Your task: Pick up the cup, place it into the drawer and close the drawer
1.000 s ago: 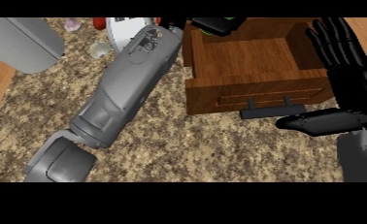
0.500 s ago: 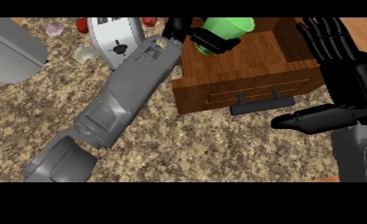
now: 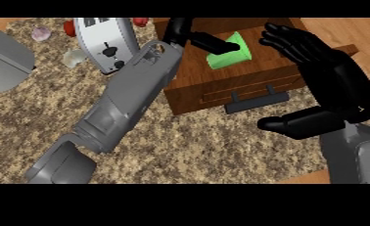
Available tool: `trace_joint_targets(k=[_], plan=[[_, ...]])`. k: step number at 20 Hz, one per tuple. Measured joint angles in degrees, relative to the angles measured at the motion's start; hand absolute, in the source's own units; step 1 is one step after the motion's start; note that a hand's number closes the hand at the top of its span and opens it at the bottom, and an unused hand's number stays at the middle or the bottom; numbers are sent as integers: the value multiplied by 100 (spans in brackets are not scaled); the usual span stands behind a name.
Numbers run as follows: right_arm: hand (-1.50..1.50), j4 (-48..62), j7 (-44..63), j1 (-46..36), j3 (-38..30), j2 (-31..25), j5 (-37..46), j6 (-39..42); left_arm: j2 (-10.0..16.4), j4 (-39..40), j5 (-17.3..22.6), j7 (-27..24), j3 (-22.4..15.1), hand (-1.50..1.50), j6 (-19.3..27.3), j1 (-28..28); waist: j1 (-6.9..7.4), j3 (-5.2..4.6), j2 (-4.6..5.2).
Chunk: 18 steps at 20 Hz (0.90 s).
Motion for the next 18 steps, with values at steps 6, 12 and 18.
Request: trace_joint_targets(k=[6,12,18], plan=[[150,13,268,-19,586,-151,-465,873,0,-289,618,-626,204,-150,-92,62,113,-9,-37],[-150,-48,638,252,1069,-882,-8,1633,0,-275,967,-995,284,-150,164,-2,368,-8,-132],[-150,3,404,491,1447,-1168,1570,1413,1,-218,1208,-1231,369,-150,172,148,756,-3,-194]])
